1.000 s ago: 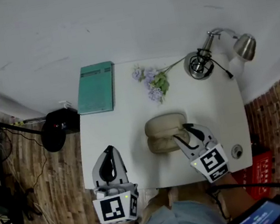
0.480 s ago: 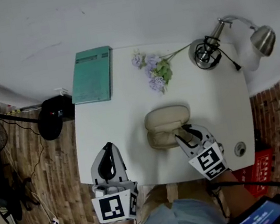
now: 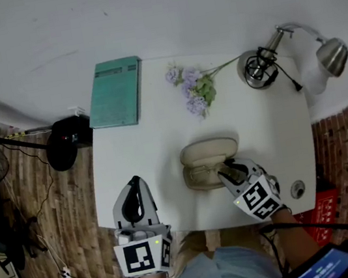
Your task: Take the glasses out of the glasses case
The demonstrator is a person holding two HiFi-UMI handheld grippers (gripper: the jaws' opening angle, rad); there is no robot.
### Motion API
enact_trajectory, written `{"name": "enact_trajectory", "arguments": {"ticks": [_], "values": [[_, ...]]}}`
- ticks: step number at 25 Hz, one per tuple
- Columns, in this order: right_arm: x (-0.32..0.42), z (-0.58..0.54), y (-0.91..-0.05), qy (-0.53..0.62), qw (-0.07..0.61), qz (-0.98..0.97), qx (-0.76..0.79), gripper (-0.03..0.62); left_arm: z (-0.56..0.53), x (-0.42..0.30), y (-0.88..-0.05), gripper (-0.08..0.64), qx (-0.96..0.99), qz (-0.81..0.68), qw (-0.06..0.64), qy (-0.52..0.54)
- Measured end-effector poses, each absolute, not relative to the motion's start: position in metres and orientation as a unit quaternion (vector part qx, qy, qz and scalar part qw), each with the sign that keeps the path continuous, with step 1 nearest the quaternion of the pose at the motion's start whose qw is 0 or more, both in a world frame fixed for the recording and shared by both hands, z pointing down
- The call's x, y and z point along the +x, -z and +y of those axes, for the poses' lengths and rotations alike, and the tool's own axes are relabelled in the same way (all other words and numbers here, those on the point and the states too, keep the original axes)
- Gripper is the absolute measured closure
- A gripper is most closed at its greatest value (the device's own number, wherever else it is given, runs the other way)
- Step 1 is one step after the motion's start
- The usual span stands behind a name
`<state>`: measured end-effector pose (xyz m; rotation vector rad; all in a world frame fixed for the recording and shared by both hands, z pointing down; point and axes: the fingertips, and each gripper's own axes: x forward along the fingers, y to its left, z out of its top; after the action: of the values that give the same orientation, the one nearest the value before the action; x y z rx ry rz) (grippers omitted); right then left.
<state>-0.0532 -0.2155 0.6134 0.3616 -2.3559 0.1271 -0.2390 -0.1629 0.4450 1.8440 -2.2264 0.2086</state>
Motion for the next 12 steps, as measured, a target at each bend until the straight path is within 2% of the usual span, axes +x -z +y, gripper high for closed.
{"name": "enact_trajectory", "arguments": {"ticks": [12], "values": [[-0.051,-0.212,-0.63,-0.056,0.408,-0.906,0.101,0.494,-0.162,-0.24,-0.445,0.554,0.622,-0.77,0.122,-0.068]]}}
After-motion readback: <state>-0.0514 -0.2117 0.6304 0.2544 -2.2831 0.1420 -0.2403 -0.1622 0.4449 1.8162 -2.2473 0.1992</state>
